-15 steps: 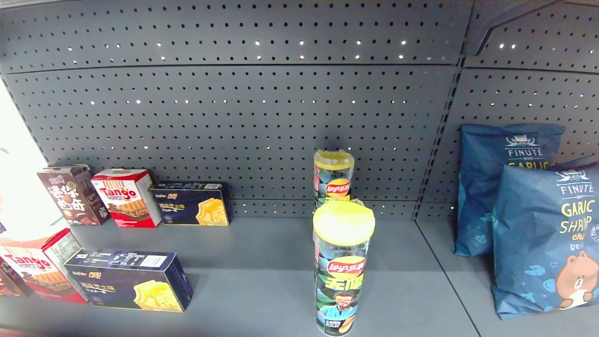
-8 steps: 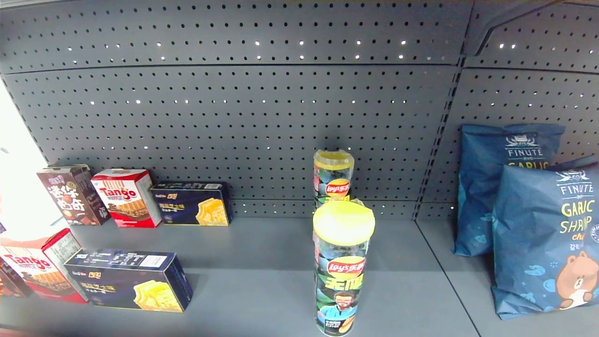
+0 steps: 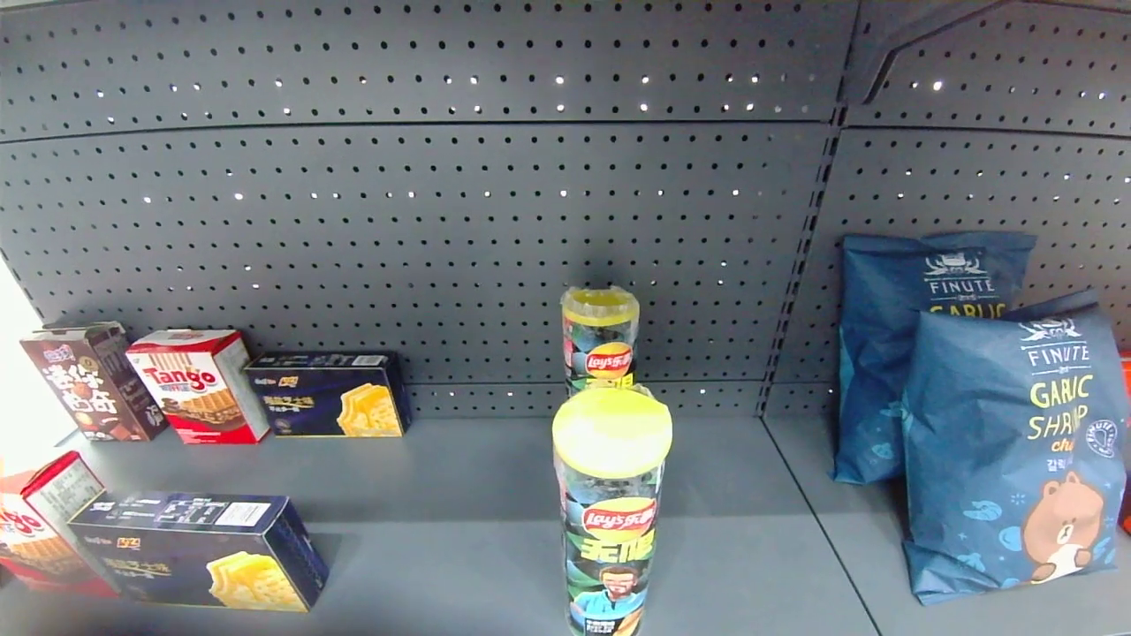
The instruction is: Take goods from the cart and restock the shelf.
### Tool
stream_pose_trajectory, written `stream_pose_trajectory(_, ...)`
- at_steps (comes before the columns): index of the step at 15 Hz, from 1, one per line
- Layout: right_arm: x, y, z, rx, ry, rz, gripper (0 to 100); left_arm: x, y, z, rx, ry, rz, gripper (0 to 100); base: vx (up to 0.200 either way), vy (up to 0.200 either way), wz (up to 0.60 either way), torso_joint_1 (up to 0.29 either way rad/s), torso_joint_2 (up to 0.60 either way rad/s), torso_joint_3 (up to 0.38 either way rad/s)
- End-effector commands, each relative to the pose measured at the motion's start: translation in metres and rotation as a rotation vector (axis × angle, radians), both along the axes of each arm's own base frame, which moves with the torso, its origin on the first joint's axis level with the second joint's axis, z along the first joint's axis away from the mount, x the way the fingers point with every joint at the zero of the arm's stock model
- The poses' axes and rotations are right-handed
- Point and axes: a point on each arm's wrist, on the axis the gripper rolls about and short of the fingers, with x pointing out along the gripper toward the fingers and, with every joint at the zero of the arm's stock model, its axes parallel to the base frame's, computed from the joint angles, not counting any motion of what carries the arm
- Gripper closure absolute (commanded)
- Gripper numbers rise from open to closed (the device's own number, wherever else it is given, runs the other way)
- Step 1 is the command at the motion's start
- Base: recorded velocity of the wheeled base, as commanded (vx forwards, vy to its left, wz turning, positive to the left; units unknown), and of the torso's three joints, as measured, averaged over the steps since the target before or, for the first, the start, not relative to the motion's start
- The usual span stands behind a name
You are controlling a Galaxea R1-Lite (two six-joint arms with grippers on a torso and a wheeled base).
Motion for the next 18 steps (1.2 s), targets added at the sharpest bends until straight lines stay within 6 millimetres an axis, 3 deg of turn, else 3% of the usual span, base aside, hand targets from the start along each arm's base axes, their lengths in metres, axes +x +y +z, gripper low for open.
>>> stream_pose_trajectory(1, 0.0, 0.0, 0.0001, 0.0, -0.001, 0.001, 0, 0.0, 0.0, 0.0, 0.0, -0.001, 0.001, 0, -0.2, 0.0, 0.0, -0.002, 0.01, 0.007)
stream_pose_trajectory(3, 0.0, 0.0, 0.0, 0.0, 0.001, 0.001, 0, 0.0, 0.0, 0.0, 0.0, -0.001, 0.002, 0, -0.2, 0.0, 0.0, 0.01, 0.01, 0.0)
stream_pose_trajectory(18, 0.0, 0.0, 0.0001, 0.0, -0.001, 0.001, 0, 0.0, 0.0, 0.0, 0.001, -0.001, 0.001, 0, 0.0, 0.0, 0.04, 0.002, 0.0, 0.0)
